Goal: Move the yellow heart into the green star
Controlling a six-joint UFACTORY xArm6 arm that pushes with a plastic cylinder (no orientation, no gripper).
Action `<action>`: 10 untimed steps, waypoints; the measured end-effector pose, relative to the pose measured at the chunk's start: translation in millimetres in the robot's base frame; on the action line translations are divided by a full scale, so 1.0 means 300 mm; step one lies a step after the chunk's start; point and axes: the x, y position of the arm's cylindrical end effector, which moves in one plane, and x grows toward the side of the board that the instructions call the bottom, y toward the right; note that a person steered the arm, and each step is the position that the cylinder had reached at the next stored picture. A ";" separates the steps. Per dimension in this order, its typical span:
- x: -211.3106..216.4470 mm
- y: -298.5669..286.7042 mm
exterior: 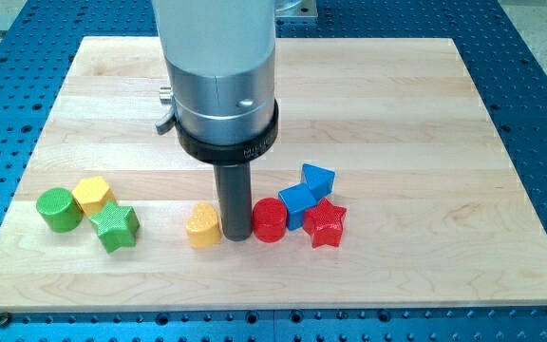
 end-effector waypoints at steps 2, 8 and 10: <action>0.001 -0.009; -0.010 -0.299; -0.123 -0.339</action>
